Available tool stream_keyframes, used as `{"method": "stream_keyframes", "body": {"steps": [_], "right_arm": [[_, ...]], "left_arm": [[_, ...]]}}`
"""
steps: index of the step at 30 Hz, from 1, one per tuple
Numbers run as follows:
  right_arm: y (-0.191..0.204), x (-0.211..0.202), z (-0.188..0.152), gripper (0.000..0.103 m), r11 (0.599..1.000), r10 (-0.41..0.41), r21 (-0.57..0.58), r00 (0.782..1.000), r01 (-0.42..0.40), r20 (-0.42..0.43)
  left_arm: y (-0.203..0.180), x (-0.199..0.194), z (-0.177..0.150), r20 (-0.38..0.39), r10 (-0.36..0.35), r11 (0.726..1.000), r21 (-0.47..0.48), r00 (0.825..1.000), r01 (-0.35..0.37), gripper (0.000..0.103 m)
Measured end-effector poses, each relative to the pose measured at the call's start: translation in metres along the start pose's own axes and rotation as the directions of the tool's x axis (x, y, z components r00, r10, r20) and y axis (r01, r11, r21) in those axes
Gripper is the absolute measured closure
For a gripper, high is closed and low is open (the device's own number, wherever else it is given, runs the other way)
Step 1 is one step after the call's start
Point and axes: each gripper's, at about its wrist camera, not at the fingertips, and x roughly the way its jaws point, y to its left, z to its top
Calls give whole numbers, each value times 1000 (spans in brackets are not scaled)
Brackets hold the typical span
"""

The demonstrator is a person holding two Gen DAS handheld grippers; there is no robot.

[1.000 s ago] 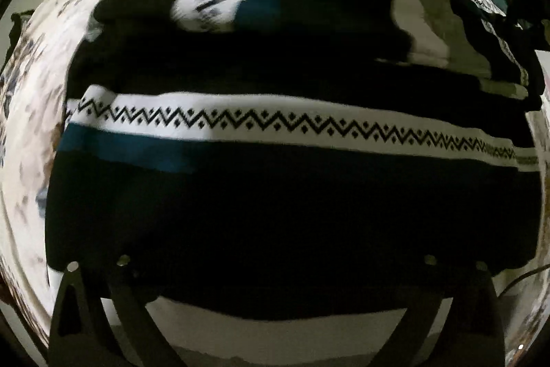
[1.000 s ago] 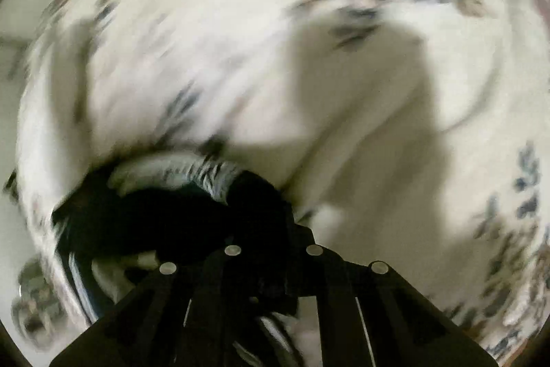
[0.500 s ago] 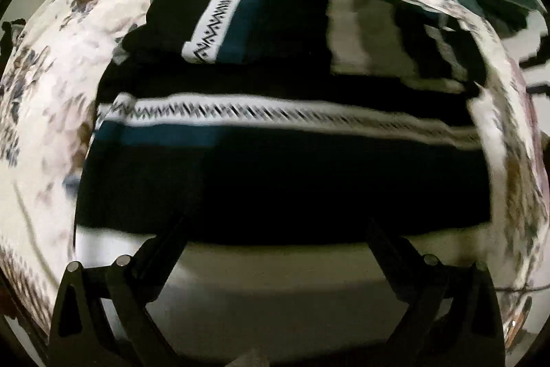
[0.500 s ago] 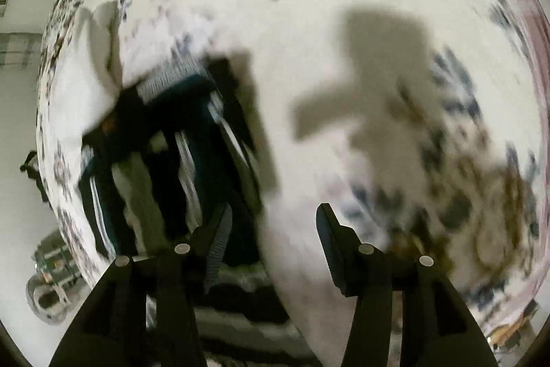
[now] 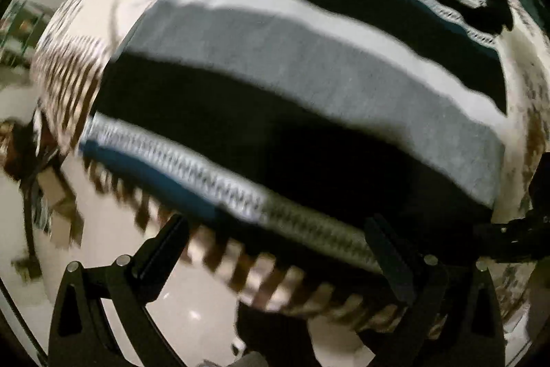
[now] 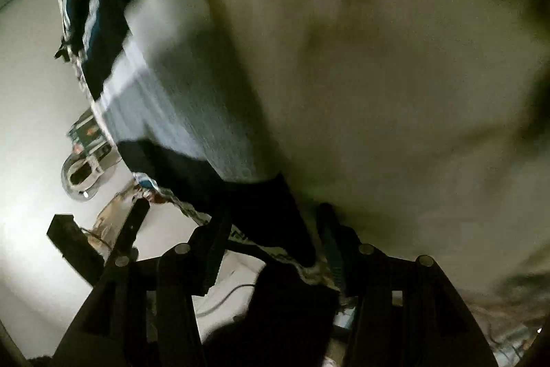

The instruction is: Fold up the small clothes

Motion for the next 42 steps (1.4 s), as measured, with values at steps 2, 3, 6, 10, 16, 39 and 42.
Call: {"method": "stream_keyframes", "body": {"steps": [2,3,6,10,16,39,42], "right_arm": [[4,17,-13,97,999,-16,-45,1000,17,18],[5,24,-20,98,997,-38,-63,999,39,24],[-2,21,-39,99,996,-77,-44,995,79,62],[-9,14,-32,96,994,-83,-64,996,85,35],[-5,-53,-4,44,988,-101,-114,995,102,8],[94,-262,338,46,974,225,-101,865,-201,449],[111,-244,355,97,994,105,-80,899,-78,425]], "left_arm": [[-3,0,-11,2,32,999,1,999,-32,0],[-2,-1,-16,2,40,999,5,999,-40,0],[-3,-6,-32,16,54,999,3,998,-54,0],[2,-16,-56,19,34,999,21,999,-34,0],[-67,-35,-68,48,-90,980,184,995,80,0],[-149,-10,-67,86,-134,896,436,987,84,94],[-151,-15,-64,76,-140,891,444,987,92,94]]}}
